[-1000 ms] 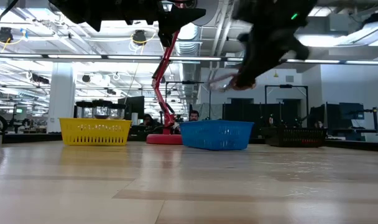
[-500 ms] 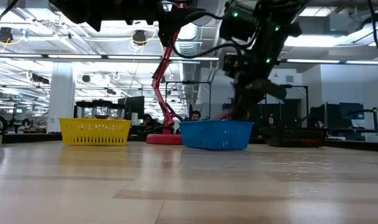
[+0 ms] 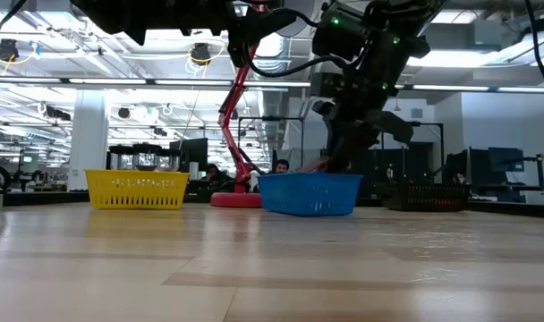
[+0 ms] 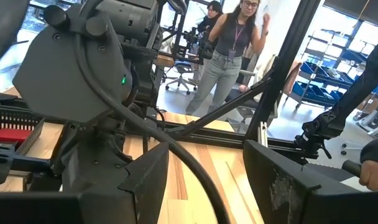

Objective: Pick & Place Office items
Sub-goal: Put the brown wristwatch into the blue bin, then return to Home Position

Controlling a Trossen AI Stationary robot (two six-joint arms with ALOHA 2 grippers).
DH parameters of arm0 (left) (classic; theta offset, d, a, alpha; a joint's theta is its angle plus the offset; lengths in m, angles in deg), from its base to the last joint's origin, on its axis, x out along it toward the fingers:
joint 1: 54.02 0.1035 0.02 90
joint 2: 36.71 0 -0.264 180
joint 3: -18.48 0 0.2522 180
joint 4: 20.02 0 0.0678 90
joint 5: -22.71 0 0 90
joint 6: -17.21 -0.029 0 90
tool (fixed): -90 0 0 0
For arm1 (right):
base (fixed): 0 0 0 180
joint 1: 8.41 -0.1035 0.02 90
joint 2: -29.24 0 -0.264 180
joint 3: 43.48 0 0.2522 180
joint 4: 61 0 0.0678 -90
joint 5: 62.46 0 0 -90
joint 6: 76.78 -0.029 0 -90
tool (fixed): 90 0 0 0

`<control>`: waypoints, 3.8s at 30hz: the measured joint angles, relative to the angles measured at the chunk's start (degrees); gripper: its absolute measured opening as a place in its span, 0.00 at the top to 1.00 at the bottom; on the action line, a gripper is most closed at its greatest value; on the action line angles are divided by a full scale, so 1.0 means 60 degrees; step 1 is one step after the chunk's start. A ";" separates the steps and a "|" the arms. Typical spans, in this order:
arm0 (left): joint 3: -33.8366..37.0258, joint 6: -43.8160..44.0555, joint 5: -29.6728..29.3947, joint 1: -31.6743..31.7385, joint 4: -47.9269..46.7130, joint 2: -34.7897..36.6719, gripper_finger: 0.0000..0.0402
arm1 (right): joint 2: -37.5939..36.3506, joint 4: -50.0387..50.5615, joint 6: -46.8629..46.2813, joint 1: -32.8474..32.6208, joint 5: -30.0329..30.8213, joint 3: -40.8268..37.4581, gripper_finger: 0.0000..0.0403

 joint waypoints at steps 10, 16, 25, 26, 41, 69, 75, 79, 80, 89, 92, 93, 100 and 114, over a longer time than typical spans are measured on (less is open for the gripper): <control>0.0003 -0.0004 0.0001 0.0000 0.0000 0.0000 0.49 | 0.0000 -0.0129 -0.0025 0.0069 0.0174 0.0000 0.69; 0.0000 -0.0004 0.0000 0.0000 -0.0004 0.0000 0.49 | -0.0065 -0.0342 -0.0320 -0.0028 0.0513 0.0000 0.59; 0.0000 -0.0005 0.0001 -0.0001 -0.0004 0.0000 0.49 | -0.0066 -0.0674 -0.0608 -0.0227 0.1110 0.0004 0.66; 0.0000 -0.0004 0.0001 -0.0002 -0.0004 0.0000 0.49 | -0.0066 -0.0748 -0.0616 -0.0220 0.1115 0.0004 0.68; 0.0000 -0.0004 -0.0002 0.0000 -0.0022 0.0000 0.49 | 0.0000 -0.0488 -0.1694 0.0382 0.0635 0.0004 0.97; 0.0004 -0.0007 -0.0034 0.0000 0.0017 0.0000 0.49 | 0.0248 -0.0565 -0.1704 0.0346 0.0046 0.0281 1.00; 0.0000 -0.0007 -0.0023 -0.0004 -0.0008 0.0000 0.49 | 0.0211 -0.0208 -0.1821 0.0148 0.0058 0.0366 1.00; 0.0000 -0.0004 -0.0005 -0.0004 -0.0025 0.0000 0.49 | 0.0141 0.0224 -0.1471 -0.0427 0.0053 0.0368 1.00; 0.0003 -0.0004 0.0020 -0.0004 -0.0026 0.0000 0.49 | 0.0039 0.0287 -0.1330 -0.0599 0.0109 0.0364 1.00; 0.0000 -0.0007 0.0003 -0.0022 0.0010 0.0004 0.49 | -0.2153 0.0636 -0.2253 -0.1624 0.2028 0.0308 1.00; 0.0000 -0.0216 -0.0023 -0.0067 -0.0027 0.0004 0.49 | -0.3018 0.0603 -0.2937 -0.1845 0.2036 0.0071 1.00; 0.0000 -0.0463 -0.0023 -0.0103 -0.0013 0.0004 0.50 | -0.3263 0.0611 -0.3156 -0.1953 0.2036 -0.0058 1.00; 0.0000 -0.2027 -0.0013 -0.0439 0.0018 0.0004 0.59 | -0.4919 0.0400 -0.4400 -0.2922 0.2019 -0.1454 1.00; 0.0000 -0.2262 -0.0008 -0.0814 0.0606 0.0004 0.72 | -0.7101 -0.1733 -0.5883 -0.3792 0.1974 -0.3847 1.00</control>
